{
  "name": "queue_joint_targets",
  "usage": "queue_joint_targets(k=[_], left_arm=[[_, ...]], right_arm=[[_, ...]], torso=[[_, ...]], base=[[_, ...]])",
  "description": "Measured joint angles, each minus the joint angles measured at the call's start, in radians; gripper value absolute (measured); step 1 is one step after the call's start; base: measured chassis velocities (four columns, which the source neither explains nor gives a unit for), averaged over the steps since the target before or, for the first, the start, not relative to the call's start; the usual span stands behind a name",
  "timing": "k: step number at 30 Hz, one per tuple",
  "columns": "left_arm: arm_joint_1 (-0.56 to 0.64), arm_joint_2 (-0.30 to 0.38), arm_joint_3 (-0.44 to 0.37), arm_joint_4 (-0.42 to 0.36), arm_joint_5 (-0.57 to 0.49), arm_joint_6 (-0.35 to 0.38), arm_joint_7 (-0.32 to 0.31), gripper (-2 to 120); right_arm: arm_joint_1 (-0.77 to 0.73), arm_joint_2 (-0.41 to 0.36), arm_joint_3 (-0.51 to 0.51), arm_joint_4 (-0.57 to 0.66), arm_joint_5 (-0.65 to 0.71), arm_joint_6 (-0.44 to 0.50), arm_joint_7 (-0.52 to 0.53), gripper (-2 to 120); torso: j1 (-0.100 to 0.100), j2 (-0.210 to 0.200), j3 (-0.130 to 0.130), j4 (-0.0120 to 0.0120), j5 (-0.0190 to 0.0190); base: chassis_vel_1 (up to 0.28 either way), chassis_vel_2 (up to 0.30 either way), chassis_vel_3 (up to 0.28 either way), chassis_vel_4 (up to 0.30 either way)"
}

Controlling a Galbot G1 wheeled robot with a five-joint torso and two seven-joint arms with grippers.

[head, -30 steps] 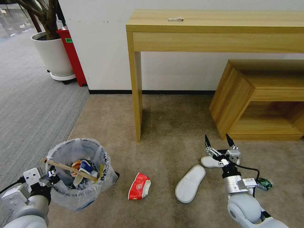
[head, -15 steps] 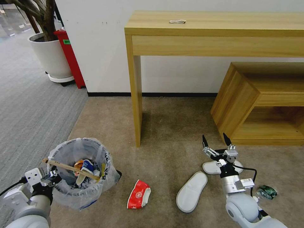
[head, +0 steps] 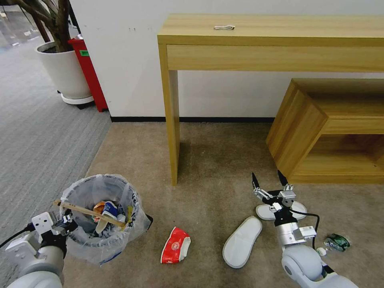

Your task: Pick up the trash bin and place the garbage on the floor into it.

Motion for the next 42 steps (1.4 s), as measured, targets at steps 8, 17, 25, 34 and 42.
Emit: queue_joint_targets(k=[8,17,25,34,42], left_arm=[[-0.015,0.001,0.005,0.017,0.002,-0.002,0.002,1],[-0.016,0.001,0.007,0.021,0.006,-0.009,0.006,1],[-0.012,0.000,0.006,0.018,0.010,-0.013,0.010,1],[-0.010,-0.005,0.014,0.014,0.020,-0.014,0.010,1],[-0.004,-0.004,0.021,0.020,0.036,-0.020,0.014,1]], right_arm=[[0.007,0.002,-0.006,-0.015,0.002,0.006,-0.006,100],[0.008,0.004,-0.009,-0.017,0.001,0.010,-0.010,100],[0.006,0.006,-0.009,-0.017,-0.002,0.011,-0.012,100],[0.015,-0.011,-0.041,0.026,0.016,-0.052,-0.019,100],[-0.017,-0.082,-0.082,0.103,0.216,-0.164,-0.082,100]], torso=[[0.000,0.000,0.000,0.0000,-0.0001],[0.000,0.000,0.000,0.0000,-0.0001],[0.000,0.000,0.000,-0.0001,-0.0001],[0.000,0.000,0.000,0.0001,-0.0001],[0.000,0.000,0.000,0.0001,0.0002]], base=[[0.000,0.000,0.000,0.000],[0.000,0.000,0.000,0.000],[0.000,0.000,0.000,0.000],[0.000,0.000,0.000,0.000],[0.000,0.000,0.000,0.000]])
